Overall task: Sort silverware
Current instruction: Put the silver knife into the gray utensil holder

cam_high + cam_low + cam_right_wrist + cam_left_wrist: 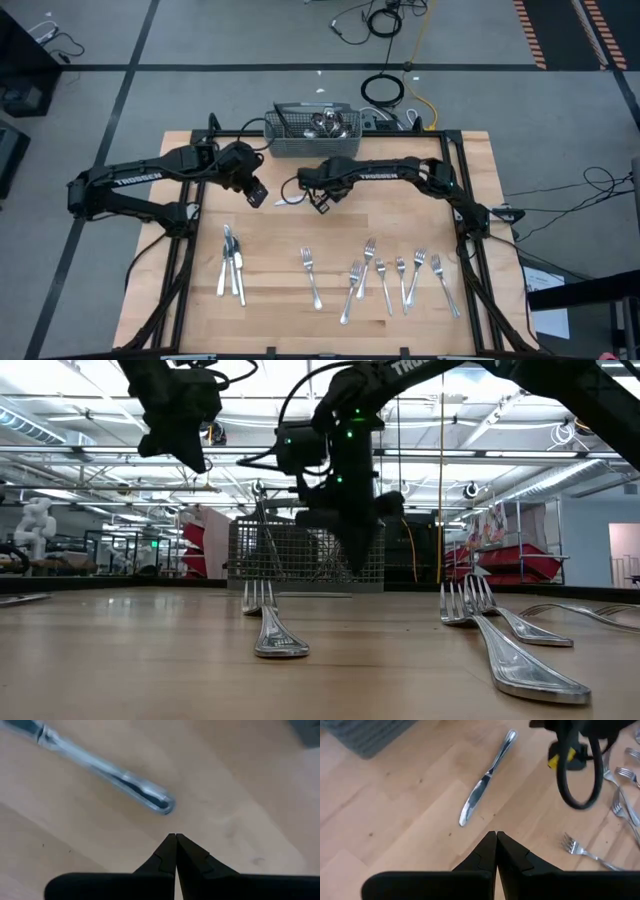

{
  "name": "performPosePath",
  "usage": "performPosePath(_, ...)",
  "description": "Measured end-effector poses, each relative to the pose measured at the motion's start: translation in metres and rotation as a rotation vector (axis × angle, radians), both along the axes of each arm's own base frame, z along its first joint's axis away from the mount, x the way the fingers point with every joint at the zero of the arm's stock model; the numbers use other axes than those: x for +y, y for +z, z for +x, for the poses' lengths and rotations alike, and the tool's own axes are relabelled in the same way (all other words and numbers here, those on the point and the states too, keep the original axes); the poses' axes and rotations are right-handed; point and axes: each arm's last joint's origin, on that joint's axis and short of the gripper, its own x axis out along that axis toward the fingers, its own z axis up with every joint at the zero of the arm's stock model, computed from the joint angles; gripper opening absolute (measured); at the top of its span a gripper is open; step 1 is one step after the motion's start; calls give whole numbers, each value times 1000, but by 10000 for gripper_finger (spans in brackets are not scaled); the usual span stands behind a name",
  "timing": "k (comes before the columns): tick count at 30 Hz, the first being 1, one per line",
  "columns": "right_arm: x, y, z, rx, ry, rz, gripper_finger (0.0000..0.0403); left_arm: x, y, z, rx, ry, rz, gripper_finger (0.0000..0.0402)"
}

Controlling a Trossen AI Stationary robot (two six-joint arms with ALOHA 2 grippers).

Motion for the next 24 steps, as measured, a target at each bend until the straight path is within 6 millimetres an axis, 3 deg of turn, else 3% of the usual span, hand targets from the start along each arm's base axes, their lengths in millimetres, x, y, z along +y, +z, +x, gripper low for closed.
performPosePath(5, 2, -10, 4, -47, 36, 28, 0, 3, -6, 0, 0, 30, -38, 18)
performPosePath(13, -14, -10, 2, -51, 71, 10, 0, 11, -47, -14, -43, 101, -237, 18)
performPosePath(18, -27, -9, 2, -73, 78, -2, 0, 10, -50, -16, -195, 98, -305, 18)
performPosePath(24, -33, -10, 1, -70, 86, 3, 0, 12, -55, -20, -192, 139, -316, 18)
